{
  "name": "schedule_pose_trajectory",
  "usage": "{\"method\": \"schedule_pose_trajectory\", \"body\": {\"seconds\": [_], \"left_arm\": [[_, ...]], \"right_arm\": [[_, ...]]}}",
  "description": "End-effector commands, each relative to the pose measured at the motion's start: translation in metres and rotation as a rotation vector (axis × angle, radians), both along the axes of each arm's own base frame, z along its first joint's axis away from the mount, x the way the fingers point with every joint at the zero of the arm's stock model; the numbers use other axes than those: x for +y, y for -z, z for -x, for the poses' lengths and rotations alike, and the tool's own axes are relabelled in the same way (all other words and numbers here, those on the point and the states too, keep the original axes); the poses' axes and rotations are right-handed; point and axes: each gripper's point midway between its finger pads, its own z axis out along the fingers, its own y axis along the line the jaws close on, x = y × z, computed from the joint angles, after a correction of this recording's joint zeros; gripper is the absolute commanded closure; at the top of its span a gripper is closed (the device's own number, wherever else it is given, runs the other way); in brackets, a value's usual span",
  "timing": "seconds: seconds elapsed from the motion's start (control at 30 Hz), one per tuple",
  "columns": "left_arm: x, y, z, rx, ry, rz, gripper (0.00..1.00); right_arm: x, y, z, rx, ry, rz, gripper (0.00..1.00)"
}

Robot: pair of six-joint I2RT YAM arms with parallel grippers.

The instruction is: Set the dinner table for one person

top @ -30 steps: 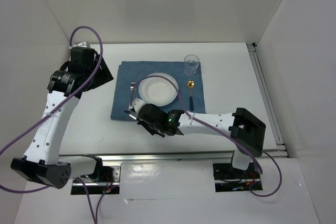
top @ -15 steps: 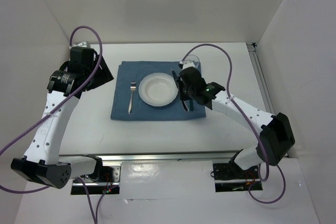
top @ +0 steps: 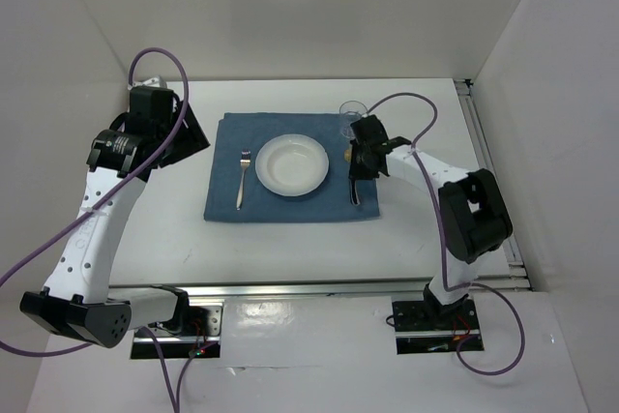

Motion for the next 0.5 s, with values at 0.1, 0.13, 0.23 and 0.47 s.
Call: {"method": "schedule_pose_trajectory", "body": {"seconds": [0.1, 0.13, 0.23, 0.47], "left_arm": [[0.004, -0.01, 0.005, -0.032, -0.011, 0.001, 0.26], [0.004, -0.01, 0.005, -0.032, -0.011, 0.001, 0.26], [0.006, -0.011, 0.008, -0.033, -0.018, -0.005, 0.26], [0.006, -0.011, 0.008, -0.033, -0.018, -0.005, 0.26]], "right_arm": [[0.024, -0.01, -0.032, -0.067, -0.001, -0.125, 0.96], [0.026, -0.008, -0.033, -0.064, -0.007, -0.133, 0.96], [0.028, -0.004, -0.031, -0.048, -0.005, -0.142, 0.96], [0.038, 0.008, -0.036, -0.034, 0.001, -0.186, 0.84]]}}
